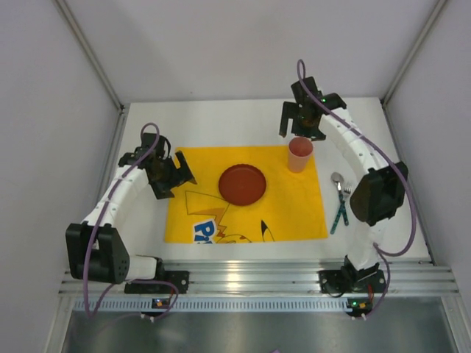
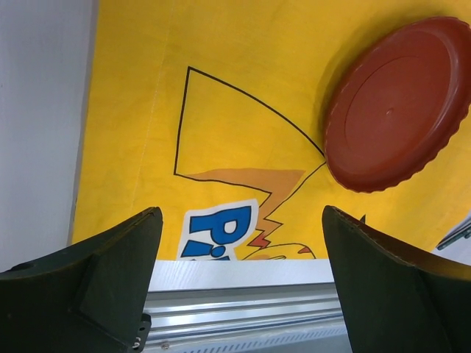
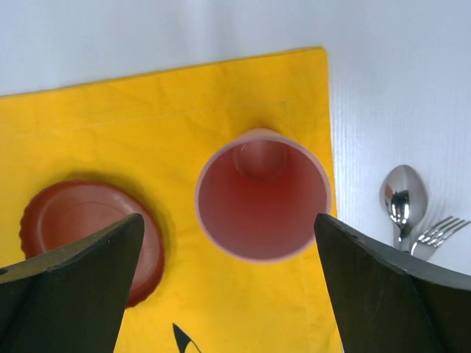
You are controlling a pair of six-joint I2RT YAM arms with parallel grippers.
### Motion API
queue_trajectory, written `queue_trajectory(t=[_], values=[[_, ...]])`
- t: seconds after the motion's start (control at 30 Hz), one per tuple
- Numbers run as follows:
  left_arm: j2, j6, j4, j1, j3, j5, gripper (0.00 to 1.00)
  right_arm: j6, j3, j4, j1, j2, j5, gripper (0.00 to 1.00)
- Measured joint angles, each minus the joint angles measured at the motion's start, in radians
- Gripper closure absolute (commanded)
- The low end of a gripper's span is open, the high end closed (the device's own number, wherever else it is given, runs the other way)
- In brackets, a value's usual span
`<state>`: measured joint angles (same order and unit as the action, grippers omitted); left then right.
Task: Set the dinner table for one person
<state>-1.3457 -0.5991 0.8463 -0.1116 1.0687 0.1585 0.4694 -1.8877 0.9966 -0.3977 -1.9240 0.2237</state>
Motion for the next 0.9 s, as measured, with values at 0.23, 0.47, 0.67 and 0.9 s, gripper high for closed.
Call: queue_trajectory(t=[0.23,0.47,0.67,0.9], values=[[-0.039,0.009,-0.006,0.000,0.011,0.005,0.04,-0.014,0.018,0.055,0.000,0.243,0.054,0.00],[-0.045,0.023,-0.010,0.000,0.010,0.006,0.03,-0.023,0.299,0.028,0.049,0.591,0.167,0.00],[-0.044,0.028,-0.011,0.000,0.005,0.009,0.03,-0.002,0.643,-0.032,0.373,0.817,0.053,0.00],[0.008,0.038,-0.012,0.000,-0.038,0.008,0.04,-0.006,0.856,-0.051,0.391,0.801,-0.064,0.03]])
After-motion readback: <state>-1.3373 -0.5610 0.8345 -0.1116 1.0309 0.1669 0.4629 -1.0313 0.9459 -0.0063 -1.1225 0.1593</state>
